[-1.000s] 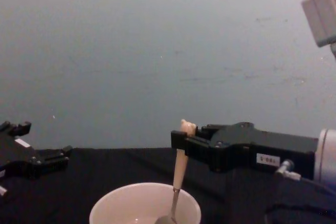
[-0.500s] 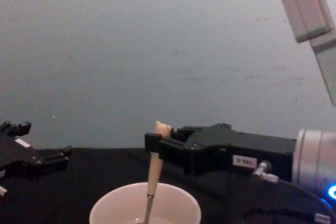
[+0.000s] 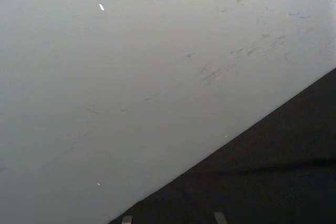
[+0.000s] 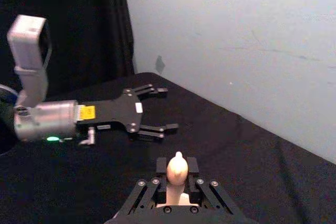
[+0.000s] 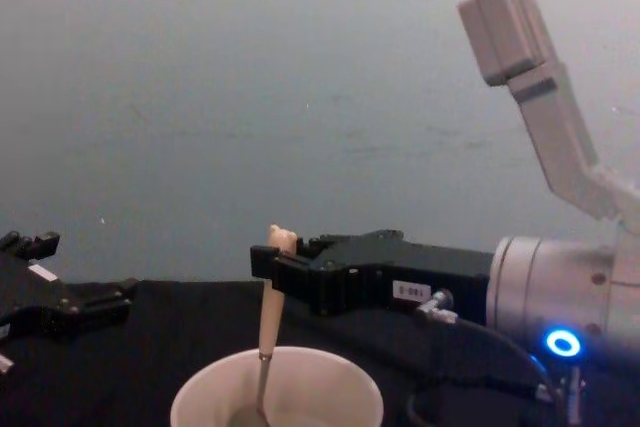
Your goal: Pick up the stirring spoon with one hand, stir inside the cup, then place it back in its original position.
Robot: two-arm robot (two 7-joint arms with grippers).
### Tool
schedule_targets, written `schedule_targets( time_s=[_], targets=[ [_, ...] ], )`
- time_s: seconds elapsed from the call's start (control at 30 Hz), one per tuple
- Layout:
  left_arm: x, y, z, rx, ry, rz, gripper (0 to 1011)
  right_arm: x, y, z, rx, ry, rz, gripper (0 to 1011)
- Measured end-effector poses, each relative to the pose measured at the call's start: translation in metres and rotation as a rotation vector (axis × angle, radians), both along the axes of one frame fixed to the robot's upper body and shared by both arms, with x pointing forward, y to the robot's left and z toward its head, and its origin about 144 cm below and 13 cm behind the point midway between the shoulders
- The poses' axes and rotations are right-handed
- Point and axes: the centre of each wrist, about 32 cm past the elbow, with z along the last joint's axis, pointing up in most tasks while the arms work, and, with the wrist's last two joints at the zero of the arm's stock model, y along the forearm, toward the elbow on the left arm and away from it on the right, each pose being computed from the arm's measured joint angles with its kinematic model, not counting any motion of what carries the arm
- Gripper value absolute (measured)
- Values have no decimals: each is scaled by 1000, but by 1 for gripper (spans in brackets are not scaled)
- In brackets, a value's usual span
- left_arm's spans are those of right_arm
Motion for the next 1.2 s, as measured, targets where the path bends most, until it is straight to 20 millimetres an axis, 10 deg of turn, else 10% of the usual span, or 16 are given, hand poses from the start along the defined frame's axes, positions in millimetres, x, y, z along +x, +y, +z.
schedule_targets(
  time_s=[1.2],
  targets=[
    [0,0,0,0,0,0,1002,-12,-42,-1,-10,0,-22,214]
  ],
)
